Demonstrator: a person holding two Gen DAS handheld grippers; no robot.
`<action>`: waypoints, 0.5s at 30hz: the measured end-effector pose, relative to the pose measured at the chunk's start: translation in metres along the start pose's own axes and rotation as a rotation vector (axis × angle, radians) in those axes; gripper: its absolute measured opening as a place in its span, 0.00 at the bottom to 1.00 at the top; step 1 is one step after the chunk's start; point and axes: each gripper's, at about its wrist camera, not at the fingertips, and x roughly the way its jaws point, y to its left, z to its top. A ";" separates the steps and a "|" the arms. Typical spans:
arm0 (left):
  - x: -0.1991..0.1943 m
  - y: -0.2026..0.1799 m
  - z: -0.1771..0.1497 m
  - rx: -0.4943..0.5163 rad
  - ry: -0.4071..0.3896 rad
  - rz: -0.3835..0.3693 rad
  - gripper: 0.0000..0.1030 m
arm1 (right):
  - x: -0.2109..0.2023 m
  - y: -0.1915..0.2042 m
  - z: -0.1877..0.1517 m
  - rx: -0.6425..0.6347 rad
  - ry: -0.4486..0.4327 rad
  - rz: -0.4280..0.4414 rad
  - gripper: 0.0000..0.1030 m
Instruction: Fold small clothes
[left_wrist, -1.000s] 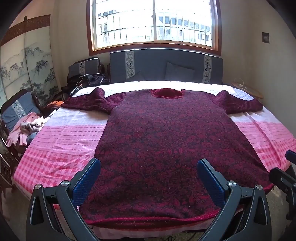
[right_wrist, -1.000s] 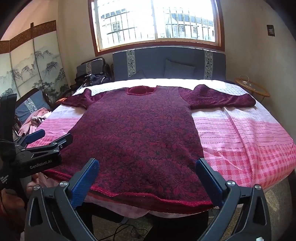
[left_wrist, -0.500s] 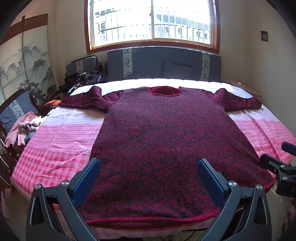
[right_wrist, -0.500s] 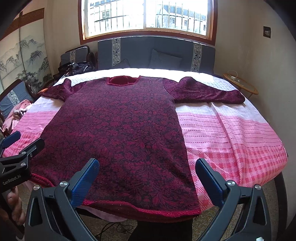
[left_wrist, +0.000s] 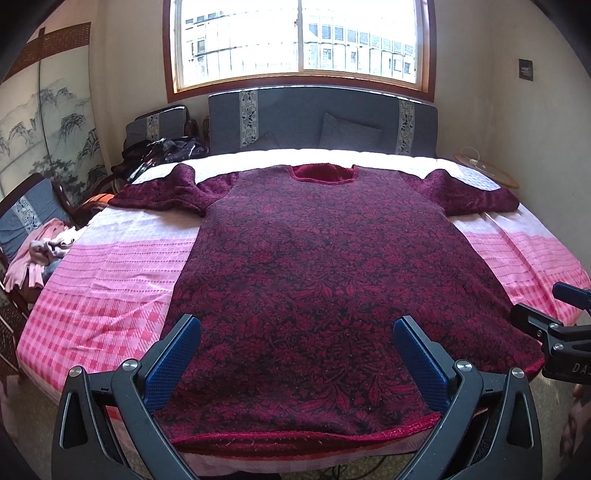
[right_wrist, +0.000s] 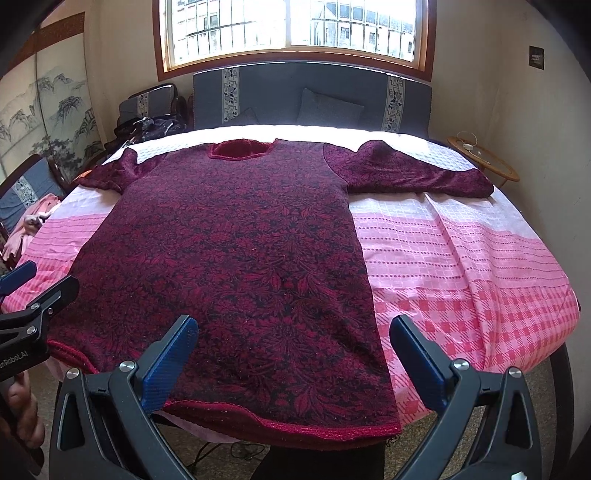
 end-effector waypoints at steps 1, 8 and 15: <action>0.000 0.000 0.000 0.002 -0.001 -0.003 1.00 | 0.001 -0.001 0.000 0.003 -0.002 -0.001 1.00; 0.008 -0.003 0.002 0.016 0.009 -0.014 1.00 | 0.012 -0.008 0.004 0.015 0.017 0.013 0.82; 0.018 0.001 0.008 0.009 0.005 0.012 1.00 | 0.025 -0.021 0.014 0.032 0.024 0.010 0.78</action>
